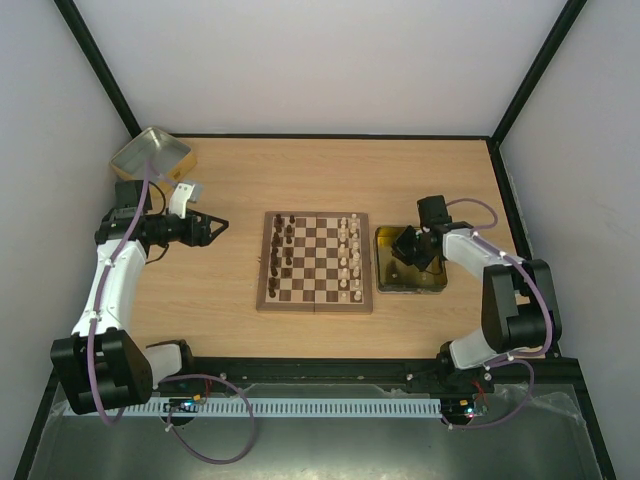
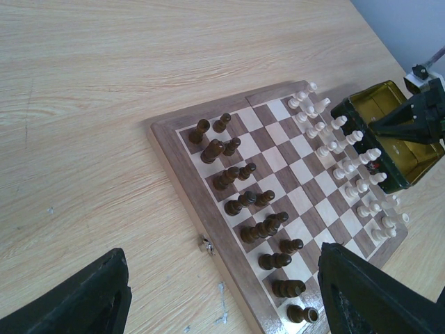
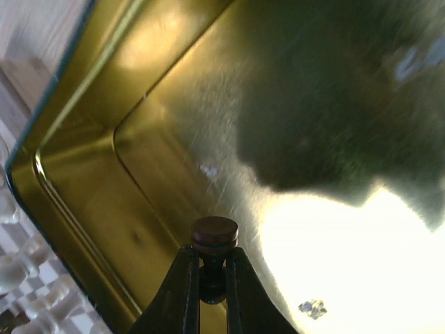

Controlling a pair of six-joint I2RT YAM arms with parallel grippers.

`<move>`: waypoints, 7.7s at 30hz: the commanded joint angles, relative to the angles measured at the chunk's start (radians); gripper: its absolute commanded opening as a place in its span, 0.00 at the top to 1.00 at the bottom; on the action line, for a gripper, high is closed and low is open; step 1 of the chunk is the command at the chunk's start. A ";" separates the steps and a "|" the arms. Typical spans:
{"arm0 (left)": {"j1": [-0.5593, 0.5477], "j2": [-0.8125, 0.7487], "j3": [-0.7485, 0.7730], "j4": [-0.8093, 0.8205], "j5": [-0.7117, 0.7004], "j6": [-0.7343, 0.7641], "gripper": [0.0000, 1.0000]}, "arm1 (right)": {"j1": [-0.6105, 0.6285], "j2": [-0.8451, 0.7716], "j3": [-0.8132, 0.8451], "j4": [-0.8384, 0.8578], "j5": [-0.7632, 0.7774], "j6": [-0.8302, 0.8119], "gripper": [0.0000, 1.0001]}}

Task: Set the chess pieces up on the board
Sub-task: Place the chess piece in the storage box, then pick up the chess piece from the storage box, then place the chess piece on the chessboard.

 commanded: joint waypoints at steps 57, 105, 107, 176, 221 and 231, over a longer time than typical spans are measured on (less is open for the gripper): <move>-0.001 0.012 -0.011 0.000 0.008 0.000 0.26 | -0.034 0.110 0.058 -0.083 -0.215 -0.093 0.89; -0.006 0.004 -0.015 0.001 0.002 0.007 0.26 | 0.097 0.040 0.233 -0.285 0.201 -0.261 0.81; -0.005 0.004 -0.014 0.001 0.001 0.006 0.26 | 0.129 0.057 0.243 -0.294 0.220 -0.266 0.81; -0.006 -0.001 -0.014 -0.006 0.012 0.014 0.26 | 0.232 0.091 0.251 -0.356 0.387 -0.259 0.98; 0.000 -0.033 -0.025 0.003 -0.012 0.007 0.26 | 0.961 0.492 0.760 -0.355 0.401 -0.019 0.98; 0.001 -0.033 -0.026 0.002 -0.005 0.012 0.26 | 0.957 0.526 0.760 -0.376 0.435 -0.024 0.98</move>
